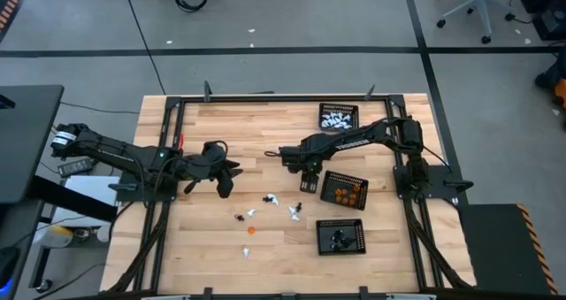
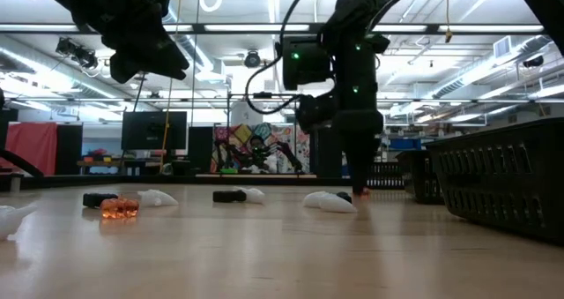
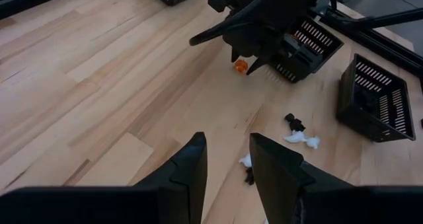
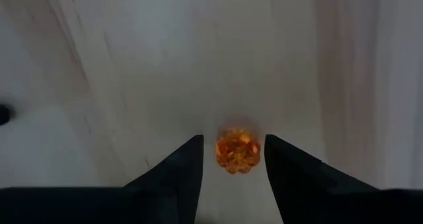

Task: Sort Halloween decoration
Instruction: Put the orange pumpkin toy into the center black bin

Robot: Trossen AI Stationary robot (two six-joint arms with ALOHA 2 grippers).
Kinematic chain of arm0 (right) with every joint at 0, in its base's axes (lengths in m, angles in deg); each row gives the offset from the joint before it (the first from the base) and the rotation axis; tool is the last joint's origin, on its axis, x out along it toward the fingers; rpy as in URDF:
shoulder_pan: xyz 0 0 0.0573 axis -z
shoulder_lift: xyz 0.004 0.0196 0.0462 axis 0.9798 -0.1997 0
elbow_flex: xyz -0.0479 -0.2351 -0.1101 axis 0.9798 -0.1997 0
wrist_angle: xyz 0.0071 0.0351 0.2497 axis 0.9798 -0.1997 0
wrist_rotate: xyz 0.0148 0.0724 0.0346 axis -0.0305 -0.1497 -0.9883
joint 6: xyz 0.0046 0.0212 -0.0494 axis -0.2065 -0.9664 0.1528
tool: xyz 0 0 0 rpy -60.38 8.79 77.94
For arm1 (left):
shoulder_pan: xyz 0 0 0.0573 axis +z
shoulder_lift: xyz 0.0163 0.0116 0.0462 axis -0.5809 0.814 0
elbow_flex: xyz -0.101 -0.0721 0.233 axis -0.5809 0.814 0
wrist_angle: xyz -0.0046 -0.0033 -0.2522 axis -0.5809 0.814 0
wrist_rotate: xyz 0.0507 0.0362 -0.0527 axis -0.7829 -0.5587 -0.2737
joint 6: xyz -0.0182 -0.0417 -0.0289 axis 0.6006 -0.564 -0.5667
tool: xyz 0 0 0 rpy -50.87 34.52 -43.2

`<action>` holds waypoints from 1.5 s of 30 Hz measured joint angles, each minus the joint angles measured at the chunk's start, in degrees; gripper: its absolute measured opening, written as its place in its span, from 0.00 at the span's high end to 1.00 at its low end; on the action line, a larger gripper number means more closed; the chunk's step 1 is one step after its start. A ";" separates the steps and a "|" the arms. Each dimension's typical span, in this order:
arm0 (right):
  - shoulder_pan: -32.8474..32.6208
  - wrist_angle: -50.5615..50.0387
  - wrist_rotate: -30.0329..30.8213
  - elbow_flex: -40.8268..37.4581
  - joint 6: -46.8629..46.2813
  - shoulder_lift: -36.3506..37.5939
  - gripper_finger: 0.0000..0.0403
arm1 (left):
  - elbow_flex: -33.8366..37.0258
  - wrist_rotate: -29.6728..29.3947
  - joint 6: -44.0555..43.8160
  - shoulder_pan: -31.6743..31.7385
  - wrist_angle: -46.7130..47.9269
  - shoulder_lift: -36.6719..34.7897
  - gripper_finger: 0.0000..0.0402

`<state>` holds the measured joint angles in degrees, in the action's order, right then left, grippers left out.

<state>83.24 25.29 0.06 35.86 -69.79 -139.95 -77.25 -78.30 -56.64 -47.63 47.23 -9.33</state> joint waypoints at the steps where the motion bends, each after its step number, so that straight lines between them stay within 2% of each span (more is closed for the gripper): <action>1: -0.22 -0.10 0.45 0.39 0.08 0.02 0.59 | 0.02 0.00 0.00 0.00 0.03 0.00 0.69; 5: -0.68 0.89 2.75 -0.02 0.17 0.02 0.59 | 0.01 0.00 0.02 0.00 0.07 0.00 0.69; 19: -0.64 2.83 2.33 -2.24 -0.31 0.33 0.61 | 0.00 0.00 0.01 0.00 0.09 0.00 0.69; 29: -0.62 2.94 0.27 -2.26 0.08 0.35 0.78 | 0.02 0.00 0.05 0.00 0.07 0.00 0.69; 45: -0.73 1.62 -0.85 0.68 -0.96 0.00 0.76 | 0.00 0.00 0.12 0.00 0.20 0.00 0.69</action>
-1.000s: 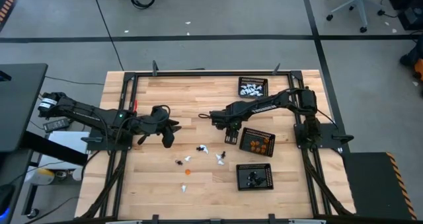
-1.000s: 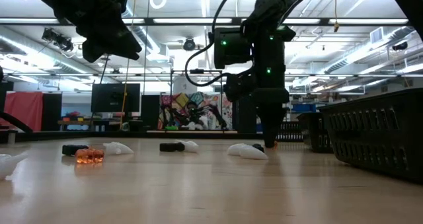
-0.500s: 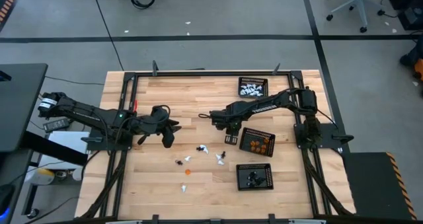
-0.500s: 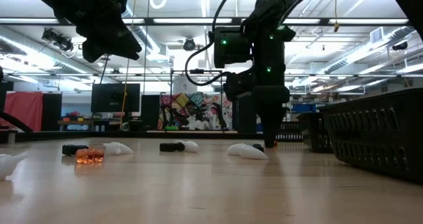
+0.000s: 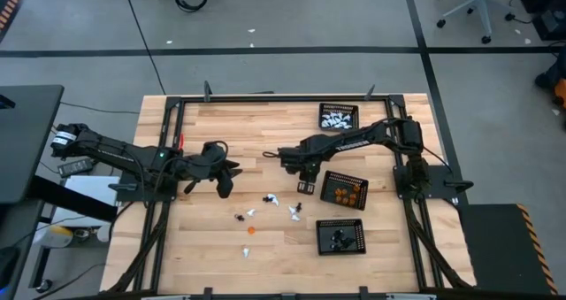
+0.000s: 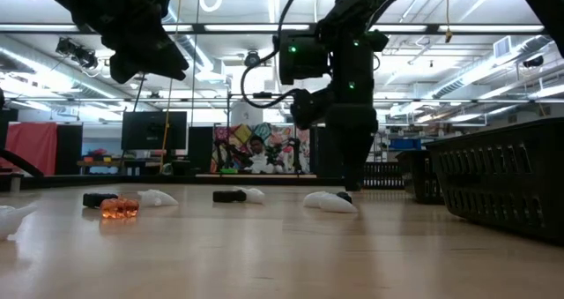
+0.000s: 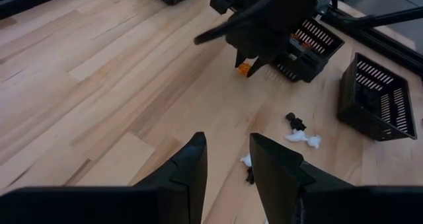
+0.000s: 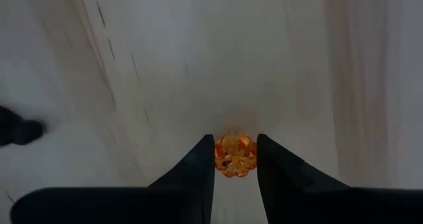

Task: Sort Halloween decoration
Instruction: Put the orange pumpkin toy into the center black bin

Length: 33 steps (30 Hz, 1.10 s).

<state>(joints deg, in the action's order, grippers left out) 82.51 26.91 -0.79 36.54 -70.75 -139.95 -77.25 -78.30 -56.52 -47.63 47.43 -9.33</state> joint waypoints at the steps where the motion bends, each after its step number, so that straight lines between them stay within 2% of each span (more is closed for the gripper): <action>1: 0.00 -0.21 -0.04 0.33 0.00 0.00 0.76 | 0.00 0.00 -0.02 0.00 0.35 0.00 0.69; 20: -4.63 -12.62 -0.94 11.01 -0.07 0.29 0.76 | 0.00 0.00 0.11 0.00 2.61 0.00 0.69; 28: -5.84 -16.81 1.47 9.21 -2.70 7.76 0.76 | 0.02 0.00 0.11 0.00 2.63 0.00 0.69; 33: -6.11 -17.10 3.25 2.70 -6.09 14.46 0.76 | 0.02 -0.49 0.37 0.03 2.63 0.00 0.69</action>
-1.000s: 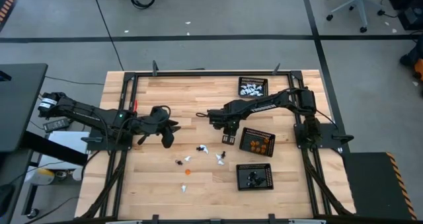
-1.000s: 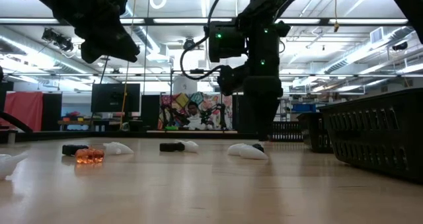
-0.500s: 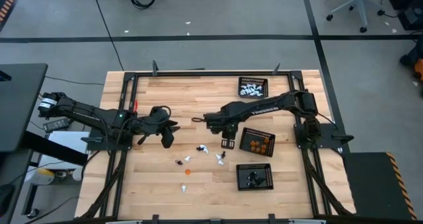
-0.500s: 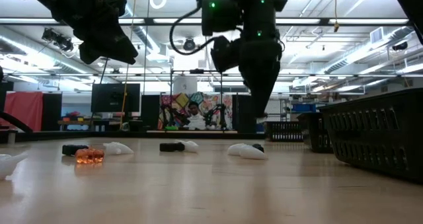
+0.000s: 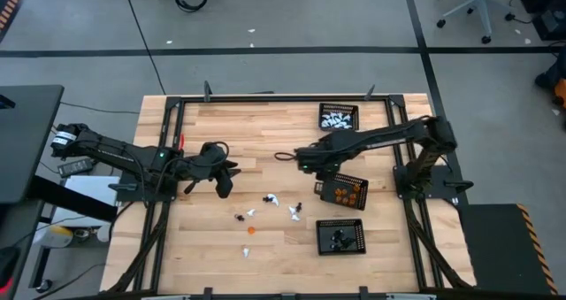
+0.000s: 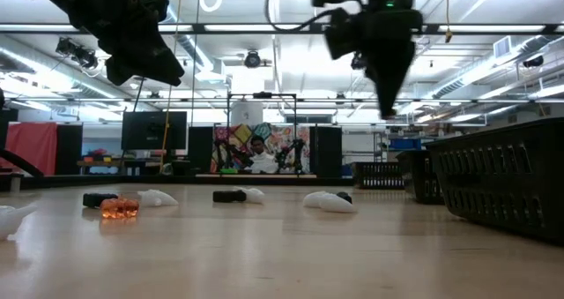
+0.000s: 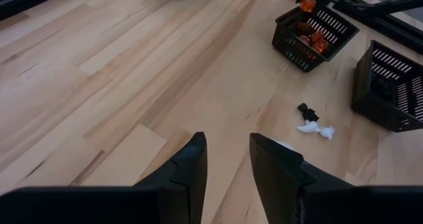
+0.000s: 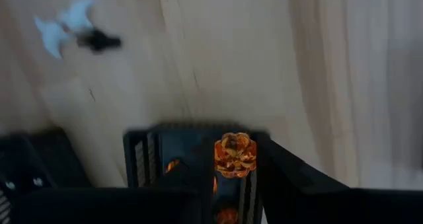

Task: Sort Halloween decoration
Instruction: Put the orange pumpkin toy into the center black bin, then put the white ghost toy into the top black bin

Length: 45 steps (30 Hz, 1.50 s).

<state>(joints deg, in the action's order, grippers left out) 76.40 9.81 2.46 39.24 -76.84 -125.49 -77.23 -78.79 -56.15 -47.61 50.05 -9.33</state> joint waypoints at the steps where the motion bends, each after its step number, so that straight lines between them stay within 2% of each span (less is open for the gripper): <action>1: -0.18 0.54 -0.03 -2.07 -0.62 1.47 0.76 | -0.02 -0.04 0.00 0.01 0.02 0.00 0.69; 4: -0.97 3.89 -0.88 -9.32 -2.80 5.71 0.76 | 0.00 -0.10 0.00 0.01 0.00 0.00 0.69; 11: -3.00 11.45 -7.40 -24.90 -9.44 12.64 0.76 | 0.00 -0.19 -0.91 0.01 -0.02 0.00 0.69; 16: -2.96 12.42 -12.19 -28.69 -10.99 13.27 0.69 | -0.02 -0.68 -0.46 0.01 -0.61 0.00 0.69; 21: -2.59 12.67 -12.78 -28.74 -13.01 13.01 0.55 | -0.01 -2.55 -0.26 0.01 -0.67 0.00 0.69; 26: -2.59 8.72 -12.97 -23.62 -10.91 12.99 0.48 | -0.02 -2.72 -0.42 0.01 -0.90 0.00 0.69; 29: -3.51 6.42 -8.60 -18.00 -7.54 12.99 0.49 | -0.01 -2.72 -0.39 -0.14 -0.90 0.00 0.69; 34: -5.11 11.52 -5.52 -12.20 -5.87 11.40 0.51 | 0.00 -4.70 -0.26 0.40 -0.71 0.76 0.69; 38: -7.16 18.62 -4.50 -8.46 -5.61 7.03 0.52 | -0.02 -5.05 -1.54 0.66 -0.67 2.14 0.69; 45: -8.93 26.52 -2.17 0.57 1.59 -6.04 0.52 | 0.00 0.39 -5.82 0.63 -0.96 2.95 0.69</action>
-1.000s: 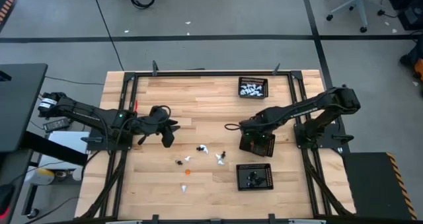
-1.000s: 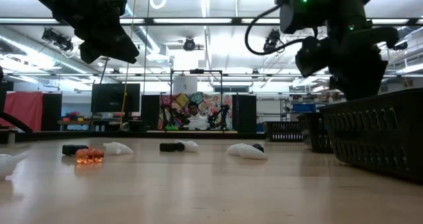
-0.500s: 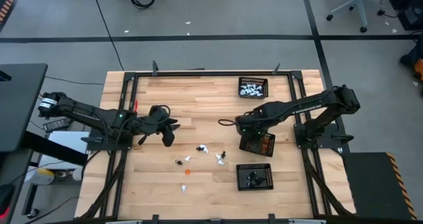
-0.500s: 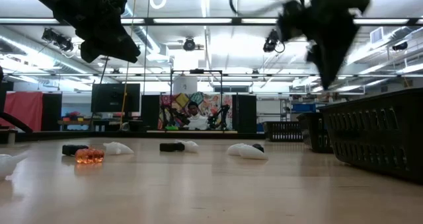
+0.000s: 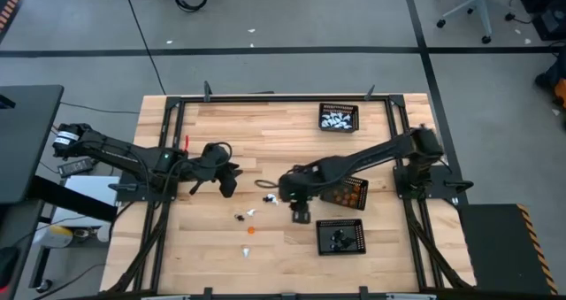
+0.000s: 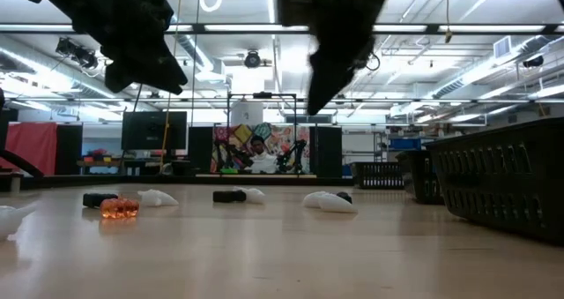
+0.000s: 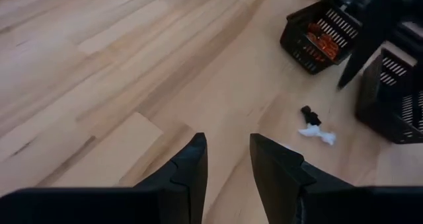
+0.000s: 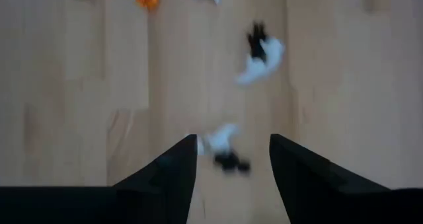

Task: Sort Halloween decoration
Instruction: Put the white ghost toy into the top black bin

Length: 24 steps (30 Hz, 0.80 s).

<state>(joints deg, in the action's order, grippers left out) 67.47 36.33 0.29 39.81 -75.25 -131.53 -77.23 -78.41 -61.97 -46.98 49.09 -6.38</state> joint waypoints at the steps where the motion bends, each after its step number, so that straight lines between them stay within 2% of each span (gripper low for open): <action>1: 0.26 0.65 0.04 1.41 0.53 -2.09 0.52 | 0.00 0.06 -0.44 0.00 0.05 -0.02 0.69; 8: 3.31 2.26 -0.56 12.17 3.57 -15.43 0.44 | 0.00 0.12 -0.62 0.00 0.40 -0.02 0.69; 12: 4.13 2.04 -1.71 16.35 3.25 -19.90 0.38 | 0.00 0.25 -0.45 0.02 3.38 -0.04 0.69; 15: 4.16 1.62 -0.46 16.98 3.17 -21.55 0.33 | 0.00 0.39 -0.54 0.02 6.40 -0.04 0.69; 18: 3.82 1.14 3.75 15.89 3.21 -21.53 0.29 | 0.00 0.39 -0.64 0.02 7.90 -0.04 0.69; 20: 3.62 0.87 5.94 15.08 3.39 -21.53 0.29 | 0.00 0.41 -0.67 0.04 8.44 -0.07 0.69; 24: 3.61 3.20 5.30 13.11 4.59 -21.47 0.32 | 0.00 0.45 -0.62 0.04 8.31 -0.09 0.69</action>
<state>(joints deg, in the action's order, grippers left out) 71.08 39.53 5.59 52.93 -70.67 -153.00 -77.23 -77.96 -62.60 -46.93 57.40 -6.47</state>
